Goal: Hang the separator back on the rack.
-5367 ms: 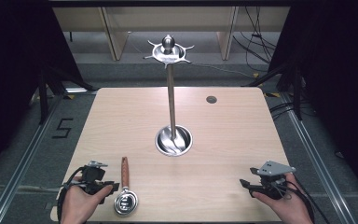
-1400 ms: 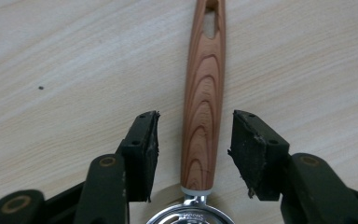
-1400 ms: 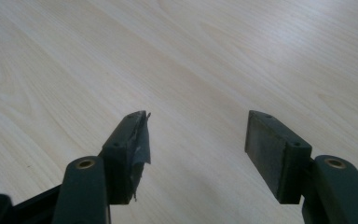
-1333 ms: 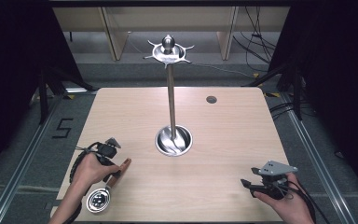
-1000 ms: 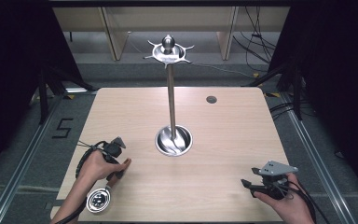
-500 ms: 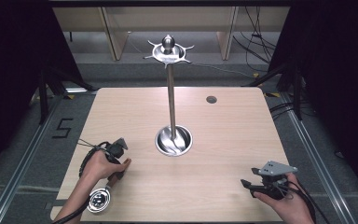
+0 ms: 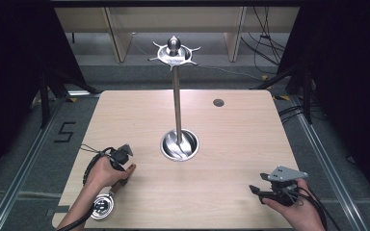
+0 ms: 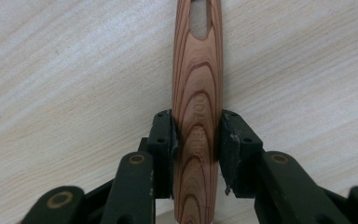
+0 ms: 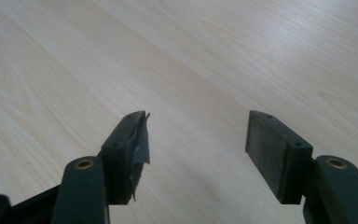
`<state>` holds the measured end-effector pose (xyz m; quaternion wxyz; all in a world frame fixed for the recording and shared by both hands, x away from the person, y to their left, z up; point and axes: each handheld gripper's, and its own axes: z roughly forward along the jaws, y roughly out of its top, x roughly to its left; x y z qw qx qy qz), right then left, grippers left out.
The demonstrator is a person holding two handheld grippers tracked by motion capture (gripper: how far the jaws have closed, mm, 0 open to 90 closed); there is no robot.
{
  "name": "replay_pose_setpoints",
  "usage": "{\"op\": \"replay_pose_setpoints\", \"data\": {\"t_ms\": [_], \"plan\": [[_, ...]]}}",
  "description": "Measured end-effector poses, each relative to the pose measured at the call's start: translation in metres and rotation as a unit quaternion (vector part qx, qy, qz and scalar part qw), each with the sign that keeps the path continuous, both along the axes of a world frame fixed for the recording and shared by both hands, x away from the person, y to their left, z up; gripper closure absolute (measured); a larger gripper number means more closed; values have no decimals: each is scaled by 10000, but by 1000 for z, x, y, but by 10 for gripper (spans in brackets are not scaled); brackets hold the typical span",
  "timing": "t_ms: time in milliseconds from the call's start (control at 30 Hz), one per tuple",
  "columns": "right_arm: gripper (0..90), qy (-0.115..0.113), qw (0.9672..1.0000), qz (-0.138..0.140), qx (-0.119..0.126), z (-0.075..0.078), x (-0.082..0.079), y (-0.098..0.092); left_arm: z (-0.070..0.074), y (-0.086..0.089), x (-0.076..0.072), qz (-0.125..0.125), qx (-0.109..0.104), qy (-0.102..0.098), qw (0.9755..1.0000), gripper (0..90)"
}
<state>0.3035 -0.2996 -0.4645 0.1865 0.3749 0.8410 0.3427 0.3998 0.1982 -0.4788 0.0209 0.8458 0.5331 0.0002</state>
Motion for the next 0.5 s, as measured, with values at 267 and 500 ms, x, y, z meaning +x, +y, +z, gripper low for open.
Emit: {"op": "replay_pose_setpoints", "data": {"t_ms": [267, 500], "plan": [[394, -61, 10000, 37, -70, 0, 1, -1, 9, 12, -9, 42, -395, -340, 9986, 671], [393, -25, 10000, 42, -6, 0, 1, 0, 17, 22, -24, 147, -882, -909, 9918, 671]]}}
